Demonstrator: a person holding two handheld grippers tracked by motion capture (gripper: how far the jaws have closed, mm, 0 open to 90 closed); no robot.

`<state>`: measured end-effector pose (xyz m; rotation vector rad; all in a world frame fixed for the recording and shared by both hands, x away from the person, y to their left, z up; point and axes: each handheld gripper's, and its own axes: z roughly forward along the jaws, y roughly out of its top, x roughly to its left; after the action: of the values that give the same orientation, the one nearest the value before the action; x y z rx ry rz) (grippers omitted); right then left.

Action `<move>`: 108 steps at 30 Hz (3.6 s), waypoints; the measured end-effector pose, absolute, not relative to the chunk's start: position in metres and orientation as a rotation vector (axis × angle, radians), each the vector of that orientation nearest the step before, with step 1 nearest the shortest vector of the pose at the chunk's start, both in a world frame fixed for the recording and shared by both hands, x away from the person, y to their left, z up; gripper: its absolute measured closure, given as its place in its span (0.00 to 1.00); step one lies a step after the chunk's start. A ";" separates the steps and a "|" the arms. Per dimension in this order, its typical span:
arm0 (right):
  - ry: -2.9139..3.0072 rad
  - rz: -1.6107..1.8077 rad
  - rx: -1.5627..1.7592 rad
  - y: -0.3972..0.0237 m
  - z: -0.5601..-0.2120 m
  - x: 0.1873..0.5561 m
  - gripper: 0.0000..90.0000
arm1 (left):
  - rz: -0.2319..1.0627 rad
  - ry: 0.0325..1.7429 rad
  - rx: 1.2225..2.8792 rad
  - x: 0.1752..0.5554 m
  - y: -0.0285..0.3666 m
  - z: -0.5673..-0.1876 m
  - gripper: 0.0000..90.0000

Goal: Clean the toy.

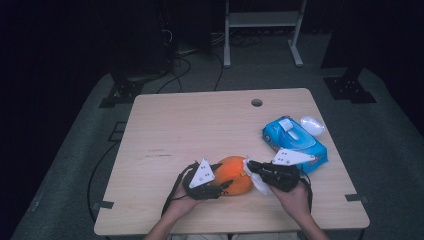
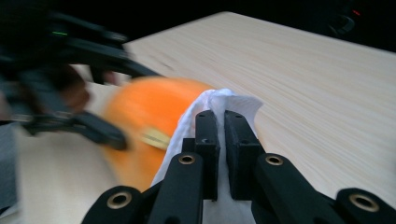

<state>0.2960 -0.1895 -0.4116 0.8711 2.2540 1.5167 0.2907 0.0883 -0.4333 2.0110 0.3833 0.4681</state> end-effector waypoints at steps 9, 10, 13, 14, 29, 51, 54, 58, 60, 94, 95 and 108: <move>2.258 1.523 0.950 -0.194 -0.418 0.298 0.93 | 0.397 0.453 1.981 0.297 0.093 -0.436 0.27; 2.262 1.521 0.934 -0.190 -0.417 0.295 0.93 | 0.415 0.442 1.993 0.296 0.094 -0.436 0.29; 2.277 1.540 0.859 -0.180 -0.411 0.287 0.93 | 0.434 0.403 2.005 0.293 0.093 -0.436 0.35; 2.283 1.589 0.845 -0.179 -0.409 0.287 0.93 | 0.442 0.389 2.005 0.291 0.091 -0.436 0.36; 2.288 1.516 0.910 -0.193 -0.413 0.298 0.93 | 0.363 0.481 1.996 0.299 0.095 -0.436 0.37; 2.318 1.497 0.882 -0.190 -0.405 0.296 0.93 | 0.328 0.518 2.014 0.298 0.091 -0.435 0.33; 2.302 1.526 0.776 -0.177 -0.395 0.285 0.93 | 0.430 0.459 2.032 0.289 0.079 -0.431 0.36; 2.335 1.519 0.632 -0.156 -0.389 0.273 0.93 | 0.553 0.397 2.066 0.276 0.062 -0.428 0.36; 2.331 1.486 0.639 -0.159 -0.390 0.275 0.93 | 0.537 0.405 2.058 0.275 0.061 -0.429 0.36; 2.275 1.501 0.746 -0.180 -0.400 0.288 0.93 | 0.470 0.495 2.063 0.281 0.067 -0.434 0.32; 2.271 1.504 0.780 -0.185 -0.402 0.290 0.93 | 0.458 0.495 2.066 0.282 0.068 -0.434 0.32; 2.338 1.520 0.665 -0.162 -0.409 0.282 0.93 | 0.349 0.461 2.005 0.285 0.075 -0.426 0.22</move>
<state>0.2823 -0.1623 -0.4094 0.6651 2.3383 1.5201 0.2845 0.0751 -0.4265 2.0052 0.4610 0.3486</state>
